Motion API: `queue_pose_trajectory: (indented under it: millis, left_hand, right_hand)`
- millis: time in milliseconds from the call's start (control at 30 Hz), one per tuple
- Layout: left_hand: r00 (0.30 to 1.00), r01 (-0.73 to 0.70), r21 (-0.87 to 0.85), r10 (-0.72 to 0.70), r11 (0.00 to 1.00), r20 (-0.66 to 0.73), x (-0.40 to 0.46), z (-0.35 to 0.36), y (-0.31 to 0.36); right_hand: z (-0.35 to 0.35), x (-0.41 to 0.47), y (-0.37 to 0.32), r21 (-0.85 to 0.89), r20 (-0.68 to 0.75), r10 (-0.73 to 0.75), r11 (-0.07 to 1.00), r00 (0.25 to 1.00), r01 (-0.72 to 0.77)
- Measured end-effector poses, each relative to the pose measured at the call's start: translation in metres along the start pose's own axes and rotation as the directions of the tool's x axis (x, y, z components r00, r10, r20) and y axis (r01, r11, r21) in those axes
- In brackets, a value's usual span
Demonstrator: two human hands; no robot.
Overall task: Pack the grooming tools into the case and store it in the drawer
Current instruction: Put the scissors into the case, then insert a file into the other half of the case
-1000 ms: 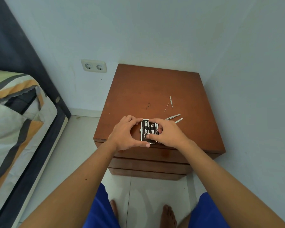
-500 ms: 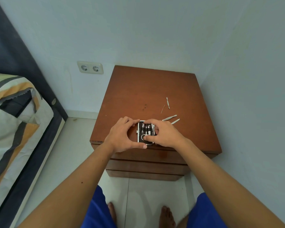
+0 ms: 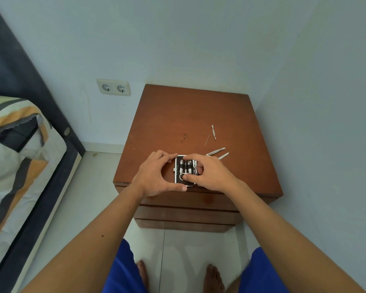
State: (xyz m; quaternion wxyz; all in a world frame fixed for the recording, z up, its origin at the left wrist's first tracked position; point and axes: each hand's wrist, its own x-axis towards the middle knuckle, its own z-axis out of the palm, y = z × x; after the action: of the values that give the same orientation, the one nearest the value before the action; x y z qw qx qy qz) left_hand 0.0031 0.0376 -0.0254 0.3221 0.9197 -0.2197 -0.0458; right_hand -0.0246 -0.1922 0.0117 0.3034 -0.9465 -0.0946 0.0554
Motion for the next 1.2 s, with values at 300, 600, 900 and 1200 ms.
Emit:
queue_pose_trajectory:
  millis: [300, 600, 900, 1200]
  left_hand:
    - [1.0, 0.015, -0.005, -0.015, 1.0, 0.006, 0.0, 0.0, 0.001]
    - [1.0, 0.018, -0.016, -0.017, 1.0, 0.007, -0.001, 0.0, 0.0]
    - [1.0, 0.007, -0.014, -0.007, 1.0, 0.0, 0.0, -0.001, 0.001]
    - [1.0, 0.022, -0.026, -0.022, 0.999, 0.002, -0.001, 0.0, 0.002]
  right_hand:
    - [-0.023, -0.004, 0.029, 0.17, -0.28, 0.063, 0.985, 0.958, -0.015]
    - [-0.037, 0.016, 0.067, -0.078, -0.272, 0.08, 0.991, 0.959, -0.105]
    - [-0.042, 0.022, 0.07, -0.135, -0.229, 0.042, 0.988, 0.973, -0.075]
    - [-0.051, 0.02, 0.052, 0.093, -0.235, 0.038, 0.996, 0.971, -0.017]
